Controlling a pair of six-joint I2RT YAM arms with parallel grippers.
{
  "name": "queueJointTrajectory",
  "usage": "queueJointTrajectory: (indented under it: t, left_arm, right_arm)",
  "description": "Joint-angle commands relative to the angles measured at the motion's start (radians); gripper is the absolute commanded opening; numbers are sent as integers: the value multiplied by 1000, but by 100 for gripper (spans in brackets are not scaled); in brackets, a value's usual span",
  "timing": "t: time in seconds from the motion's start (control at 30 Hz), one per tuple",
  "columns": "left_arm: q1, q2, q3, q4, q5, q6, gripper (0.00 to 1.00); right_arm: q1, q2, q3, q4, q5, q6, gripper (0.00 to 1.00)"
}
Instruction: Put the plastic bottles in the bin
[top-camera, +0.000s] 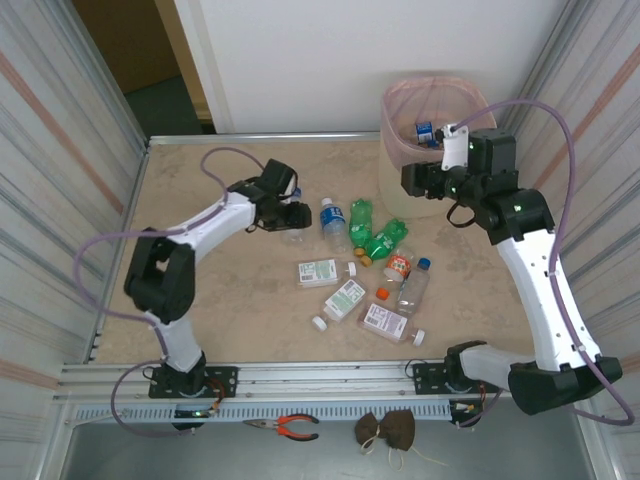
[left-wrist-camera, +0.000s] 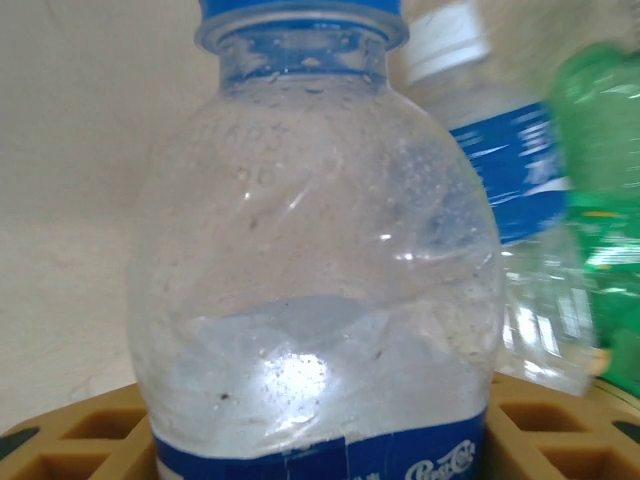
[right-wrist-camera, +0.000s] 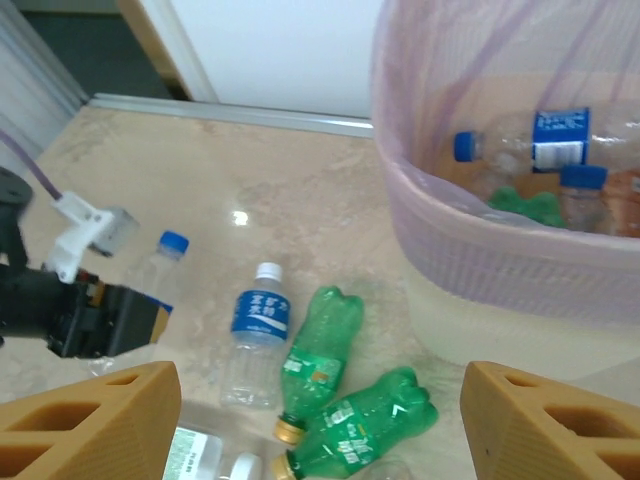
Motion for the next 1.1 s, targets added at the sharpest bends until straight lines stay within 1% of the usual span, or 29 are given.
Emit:
queueJointTrajectory:
  t: [0.0,0.17,0.27,0.37,0.5,0.63,0.8,0.93,1.07]
  left_arm:
    - [2,-138,-53,88,15,103,56]
    - [3,-286,-118,197,126,201,54]
    - [3,-352,-140,247,217,276,54]
    - [2,-412,-162,282,283,341,53]
    - [2,-469,-193,343,400,418,54]
    - [-7,-482,-182,348,518,477,55]
    - [-49,-488,-170,343,550,534,55]
    - [-65,-477,-148,334,554,540,54]
    - [-75,-464,-134,334,558,543,53]
  right_arm:
    - [52,-35,-25,77,-45,77,72]
    - [132,-50,-61,173,-102,152,72]
    - [176,-50,-67,218,-125,190,72]
    - [207,-43,-71,264,-151,226,72]
    - [227,-15,-66,331,-212,282,72]
    - [241,15,-63,401,-252,350,72]
    - [247,55,-59,468,-310,408,71]
    - [253,86,-62,498,-353,427,70]
    - [258,115,-67,492,-362,428,66]
